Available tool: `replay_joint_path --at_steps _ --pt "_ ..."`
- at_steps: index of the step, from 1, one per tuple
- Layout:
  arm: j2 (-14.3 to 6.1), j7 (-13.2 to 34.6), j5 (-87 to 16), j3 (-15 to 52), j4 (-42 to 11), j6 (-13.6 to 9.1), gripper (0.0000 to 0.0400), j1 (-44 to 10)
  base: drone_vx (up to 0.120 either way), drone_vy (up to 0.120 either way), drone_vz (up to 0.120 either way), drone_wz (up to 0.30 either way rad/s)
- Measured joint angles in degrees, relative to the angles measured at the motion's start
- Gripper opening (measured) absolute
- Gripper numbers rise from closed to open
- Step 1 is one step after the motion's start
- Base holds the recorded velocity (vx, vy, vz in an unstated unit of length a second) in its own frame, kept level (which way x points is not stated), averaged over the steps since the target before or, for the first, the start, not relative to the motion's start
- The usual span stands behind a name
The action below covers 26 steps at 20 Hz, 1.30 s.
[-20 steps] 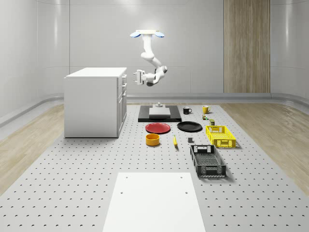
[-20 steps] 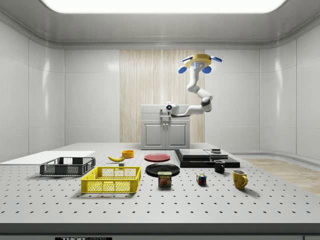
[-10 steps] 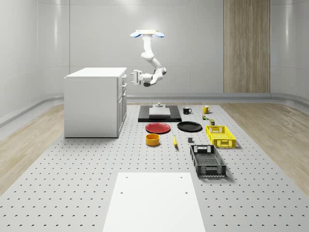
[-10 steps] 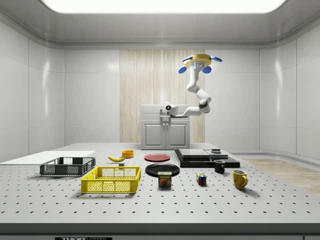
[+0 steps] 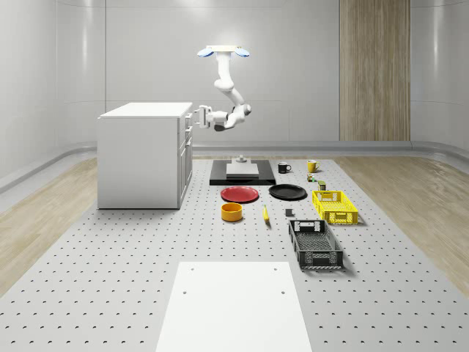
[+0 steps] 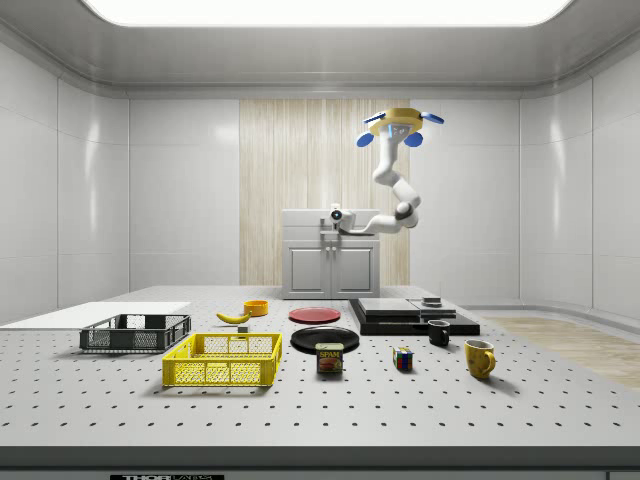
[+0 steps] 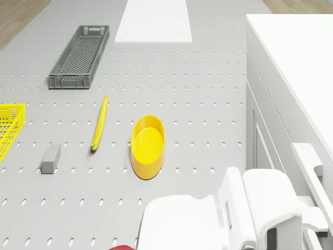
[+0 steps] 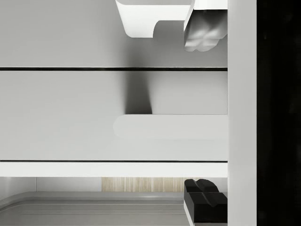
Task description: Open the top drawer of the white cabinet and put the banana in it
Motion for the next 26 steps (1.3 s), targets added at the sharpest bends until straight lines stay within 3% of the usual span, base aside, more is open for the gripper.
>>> replay_joint_path --at_steps 13,26 --pt "4.18 -2.43 5.53 4.01 1.20 -0.27 0.0400 -1.59 0.000 0.000 0.000 0.000" --pt "9.09 -4.01 8.90 6.28 3.83 -3.05 0.0400 -4.47 0.000 0.000 0.000 0.000"
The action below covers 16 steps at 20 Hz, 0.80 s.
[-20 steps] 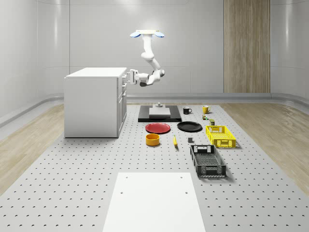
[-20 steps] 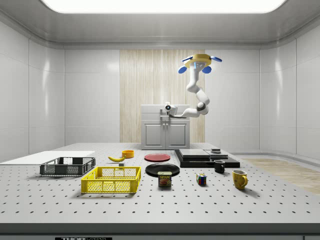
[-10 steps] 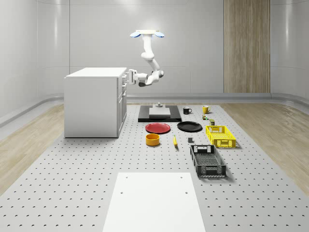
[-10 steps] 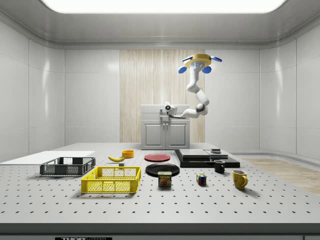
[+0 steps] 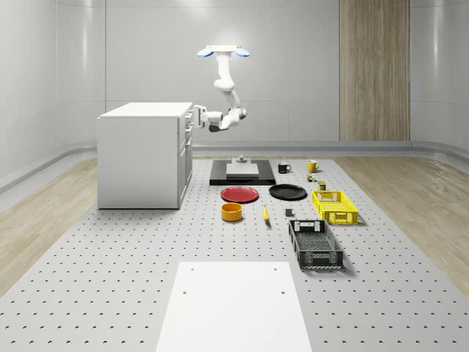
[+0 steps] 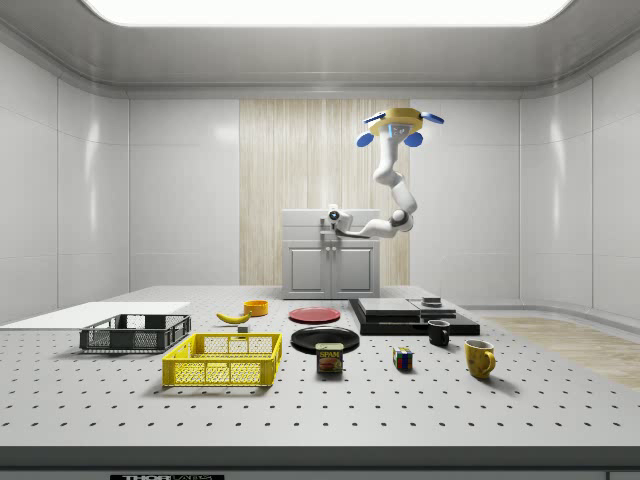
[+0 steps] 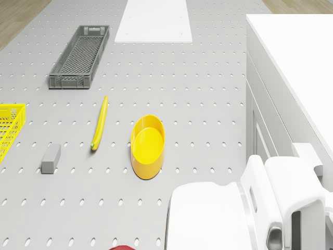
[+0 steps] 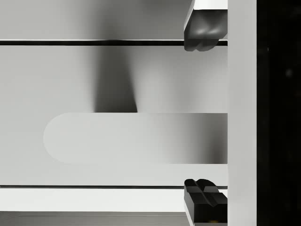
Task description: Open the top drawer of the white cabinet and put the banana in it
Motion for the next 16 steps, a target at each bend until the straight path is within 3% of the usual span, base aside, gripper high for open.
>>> replay_joint_path --at_steps 5,6,8,10,12,13,14,16 --pt "0.86 -0.25 0.93 1.29 0.26 -0.86 0.0400 -1.56 0.000 0.000 0.000 0.000" --pt "1.00 -0.28 1.09 1.54 0.30 -1.04 0.0377 -1.88 0.000 0.000 0.000 0.000" --pt "1.24 -0.34 1.40 2.04 0.35 -1.39 0.0270 -2.53 0.000 0.000 0.000 0.000" --pt "1.45 -0.39 1.68 2.53 0.38 -1.75 0.0205 -3.20 0.000 0.000 0.000 0.000" --pt "1.23 3.82 -0.20 3.22 1.03 -1.99 0.0250 -3.97 0.000 0.000 0.000 0.000" --pt "1.37 3.39 -0.07 3.36 0.95 -2.10 0.0235 -4.19 0.000 0.000 0.000 0.000" --pt "0.96 6.84 -1.94 3.78 1.56 -1.97 0.0291 -4.46 0.000 0.000 0.000 0.000" --pt "1.50 2.52 -0.25 3.74 1.01 -2.37 0.0229 -4.73 0.000 0.000 0.000 0.000"
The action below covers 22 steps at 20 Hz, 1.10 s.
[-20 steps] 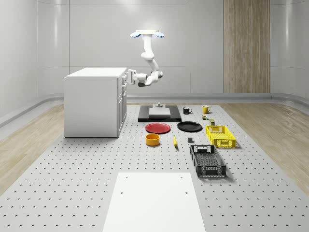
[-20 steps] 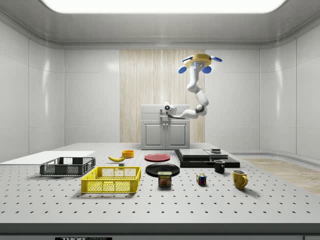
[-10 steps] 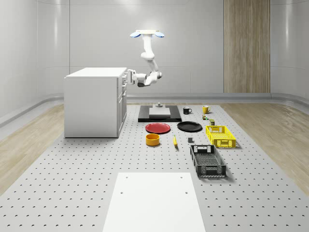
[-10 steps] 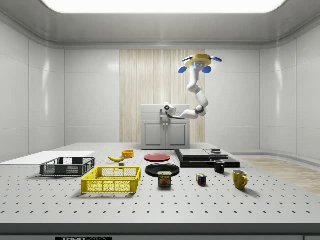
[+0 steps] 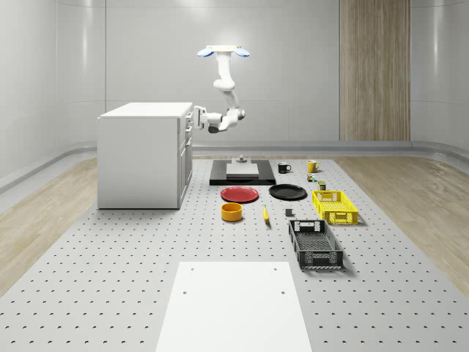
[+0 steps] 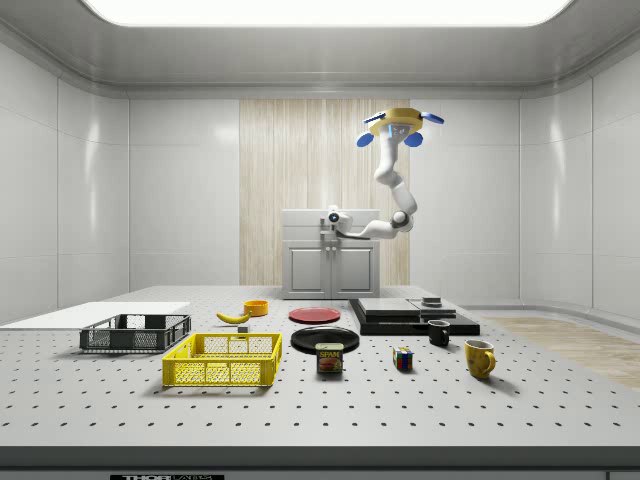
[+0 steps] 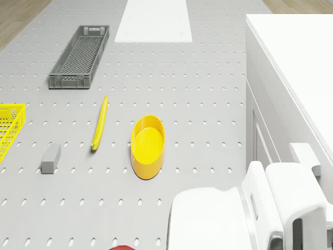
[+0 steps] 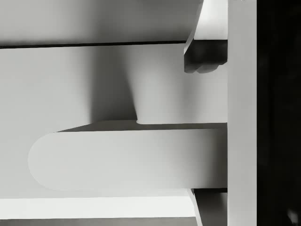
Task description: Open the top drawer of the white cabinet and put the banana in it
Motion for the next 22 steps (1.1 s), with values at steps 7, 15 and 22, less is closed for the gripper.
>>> replay_joint_path --at_steps 7,15,22 --pt "-0.38 -1.56 -0.02 0.09 -0.80 -1.37 0.0195 -1.82 0.000 0.000 0.000 0.000" --pt "-2.72 1.64 -4.34 -1.58 -1.45 -3.74 0.0227 -3.85 0.000 0.000 0.000 0.000" --pt "-3.41 -4.25 -5.59 -5.04 -3.70 -7.93 0.0168 -6.34 0.000 0.000 0.000 0.000"
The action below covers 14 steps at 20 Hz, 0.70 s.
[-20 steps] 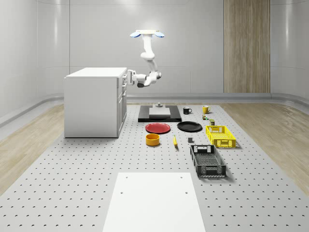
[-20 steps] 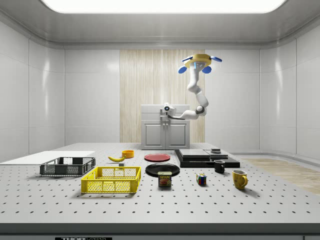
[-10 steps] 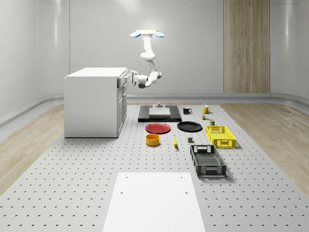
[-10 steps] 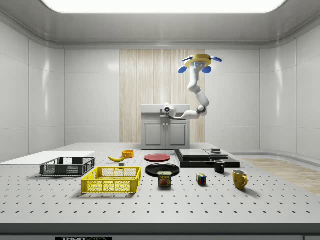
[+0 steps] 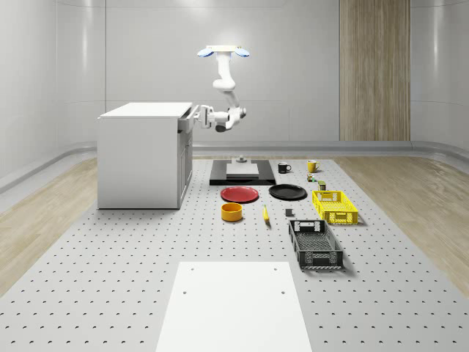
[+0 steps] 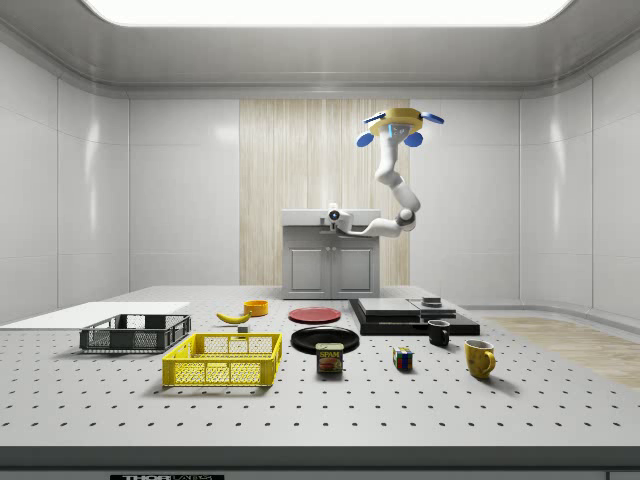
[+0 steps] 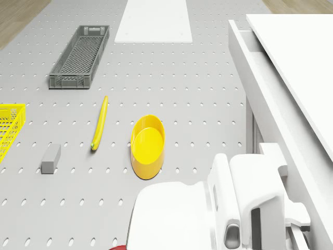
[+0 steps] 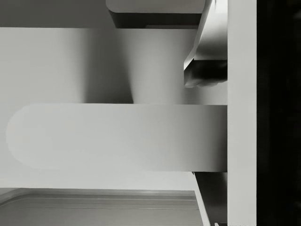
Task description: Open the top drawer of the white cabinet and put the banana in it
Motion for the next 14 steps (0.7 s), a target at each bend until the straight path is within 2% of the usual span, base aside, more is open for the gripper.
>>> replay_joint_path --at_steps 1,4,7,9,10,12,13,14 --pt "-0.04 0.74 -1.40 -0.55 -0.34 -0.57 0.0233 -0.47 0.000 0.000 0.000 0.000" --pt "-1.22 2.91 -2.79 -1.70 -0.08 -2.40 0.0167 -1.65 0.000 0.000 0.000 0.000" --pt "-2.09 4.09 -4.15 -3.05 0.16 -4.38 0.0134 -2.82 0.000 0.000 0.000 0.000" --pt "-2.69 5.79 -5.53 -4.10 0.42 -5.60 0.0144 -3.41 0.000 0.000 0.000 0.000" --pt "-3.29 6.26 -7.25 -4.68 0.86 -6.25 0.0173 -3.68 0.000 0.000 0.000 0.000" --pt "-3.65 7.02 -8.48 -6.00 1.05 -7.41 0.0171 -4.06 0.000 0.000 0.000 0.000" --pt "-3.48 4.88 -8.80 -6.82 0.80 -7.98 0.0164 -4.26 0.000 0.000 0.000 0.000" --pt "-2.84 3.34 -8.97 -7.63 0.43 -8.78 0.0176 -4.63 0.000 0.000 0.000 0.000"
